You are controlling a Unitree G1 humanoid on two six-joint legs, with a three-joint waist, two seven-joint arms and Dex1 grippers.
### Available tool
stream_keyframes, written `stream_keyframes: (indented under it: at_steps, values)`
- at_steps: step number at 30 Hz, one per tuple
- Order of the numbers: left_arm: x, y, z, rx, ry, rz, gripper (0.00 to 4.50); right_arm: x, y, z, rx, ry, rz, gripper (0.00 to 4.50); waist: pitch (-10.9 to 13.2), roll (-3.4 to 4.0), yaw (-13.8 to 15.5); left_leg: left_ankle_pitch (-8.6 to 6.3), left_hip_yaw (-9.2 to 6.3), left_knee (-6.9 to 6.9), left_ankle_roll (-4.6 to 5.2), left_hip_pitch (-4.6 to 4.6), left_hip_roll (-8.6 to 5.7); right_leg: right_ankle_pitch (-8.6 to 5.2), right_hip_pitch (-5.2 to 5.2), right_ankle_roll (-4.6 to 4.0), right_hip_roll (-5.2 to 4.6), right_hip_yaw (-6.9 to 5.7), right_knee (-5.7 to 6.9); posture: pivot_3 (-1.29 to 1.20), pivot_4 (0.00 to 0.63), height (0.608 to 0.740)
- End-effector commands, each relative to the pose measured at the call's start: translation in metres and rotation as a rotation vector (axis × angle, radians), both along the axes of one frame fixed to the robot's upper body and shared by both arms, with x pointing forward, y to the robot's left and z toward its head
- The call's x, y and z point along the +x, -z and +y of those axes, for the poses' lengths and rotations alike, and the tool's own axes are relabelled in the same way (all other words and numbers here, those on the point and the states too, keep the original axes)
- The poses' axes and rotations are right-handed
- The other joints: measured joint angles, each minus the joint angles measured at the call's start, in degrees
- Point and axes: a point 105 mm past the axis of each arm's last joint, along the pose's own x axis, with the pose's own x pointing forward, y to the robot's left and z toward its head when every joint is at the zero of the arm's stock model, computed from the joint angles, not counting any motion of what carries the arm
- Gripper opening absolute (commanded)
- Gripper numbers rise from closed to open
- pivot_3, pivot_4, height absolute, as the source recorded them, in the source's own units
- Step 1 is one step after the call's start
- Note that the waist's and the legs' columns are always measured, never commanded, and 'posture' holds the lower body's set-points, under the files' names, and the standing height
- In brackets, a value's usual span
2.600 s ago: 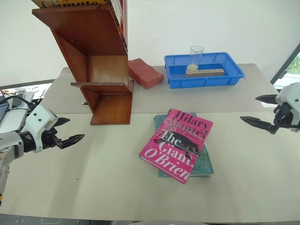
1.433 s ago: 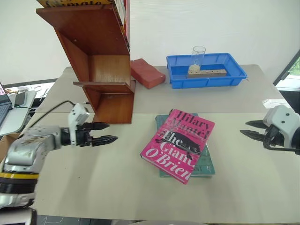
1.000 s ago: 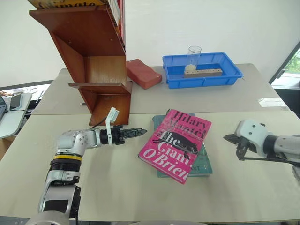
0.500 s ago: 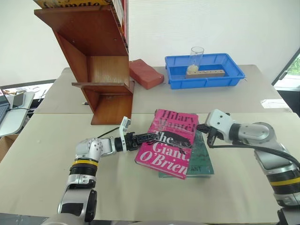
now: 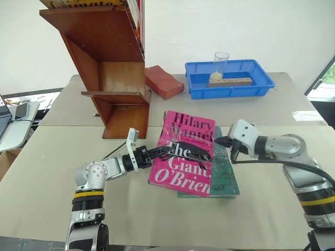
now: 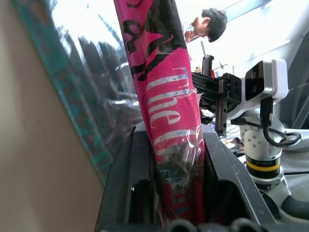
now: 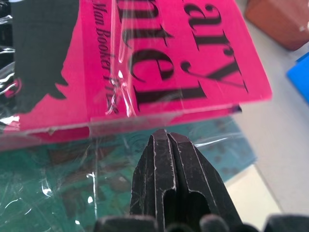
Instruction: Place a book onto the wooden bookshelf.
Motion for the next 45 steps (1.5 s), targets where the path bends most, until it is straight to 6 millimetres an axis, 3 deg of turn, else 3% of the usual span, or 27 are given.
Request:
stream_keyframes:
  at_steps: [1,4,7,11,13,16,21,29,39,45]
  values:
    - [0.003,-0.057,0.003,0.050,-0.036,-0.359,0.60,-0.004,-0.047,-0.027,0.029,0.079,-0.106,0.00,0.0,0.00,0.2,0.01,-0.01,0.00,-0.01,0.00,0.00,0.00,0.05,0.00,0.00,0.00,-0.08,0.00,0.150,0.637]
    - [-0.002,-0.091,-0.013,0.219,0.001,-0.708,0.60,-0.013,-0.073,-0.053,0.070,0.154,-0.130,0.00,0.0,0.02,0.7,0.05,-0.03,-0.02,-0.10,-0.07,-0.03,0.01,0.11,-0.01,0.00,0.01,-0.23,0.00,0.150,0.637]
    - [-0.002,-0.121,-0.024,0.360,0.014,-1.035,0.60,-0.026,-0.092,-0.062,0.121,0.170,-0.129,0.00,0.0,0.12,0.9,0.06,-0.02,-0.09,-0.12,0.00,-0.04,0.03,0.36,-0.04,0.00,0.03,-0.57,0.00,0.150,0.637]
    - [0.006,-0.177,-0.025,0.613,-0.095,-1.582,0.60,-0.038,-0.128,-0.052,0.217,0.131,-0.206,0.00,0.2,0.18,0.7,0.06,-0.02,-0.12,-0.10,0.07,-0.06,0.05,0.49,-0.04,0.02,0.08,-0.67,0.00,0.150,0.637]
    - [0.010,-0.196,-0.021,0.785,-0.125,-1.866,0.60,-0.038,-0.143,-0.042,0.260,0.106,-0.250,0.00,0.4,0.26,0.1,0.04,-0.01,-0.18,-0.07,0.17,-0.07,0.05,0.58,-0.04,0.03,0.17,-0.69,0.00,0.150,0.637]
    - [0.016,-0.213,-0.013,0.914,-0.144,-2.089,0.60,-0.037,-0.155,-0.028,0.302,0.070,-0.276,0.00,0.5,0.27,-0.2,0.04,0.01,-0.61,-0.07,0.41,-0.14,0.03,0.93,-0.03,0.01,0.25,-0.84,0.00,0.150,0.637]
    - [0.040,-0.196,0.030,1.195,-0.001,-2.091,0.60,-0.035,-0.167,-0.003,0.344,-0.014,-0.284,0.00,0.6,0.33,-0.5,0.05,0.03,-0.72,-0.07,0.66,-0.11,0.02,0.76,-0.01,0.01,0.25,-0.77,0.00,0.150,0.637]
    - [0.055,-0.188,0.088,1.440,0.039,-2.006,0.60,-0.029,-0.171,0.014,0.392,-0.079,-0.271,0.00,0.8,0.13,0.1,0.10,0.06,-0.63,-0.12,0.24,-0.02,0.11,-0.10,0.12,0.00,0.10,-0.60,0.00,0.150,0.637]
    - [0.064,-0.163,0.123,1.529,0.072,-1.841,0.60,-0.027,-0.176,0.034,0.418,-0.168,-0.270,0.00,0.7,0.24,0.0,0.09,0.14,-0.66,-0.12,0.21,0.05,0.12,-0.19,0.11,0.00,0.05,-0.47,0.00,0.150,0.637]
    - [0.067,-0.160,0.133,1.564,0.064,-1.818,0.60,-0.027,-0.173,0.034,0.411,-0.175,-0.264,0.00,0.7,0.24,-0.2,0.09,0.22,-0.67,-0.11,0.24,0.07,0.11,-0.28,0.13,-0.01,0.05,-0.17,0.00,0.150,0.637]
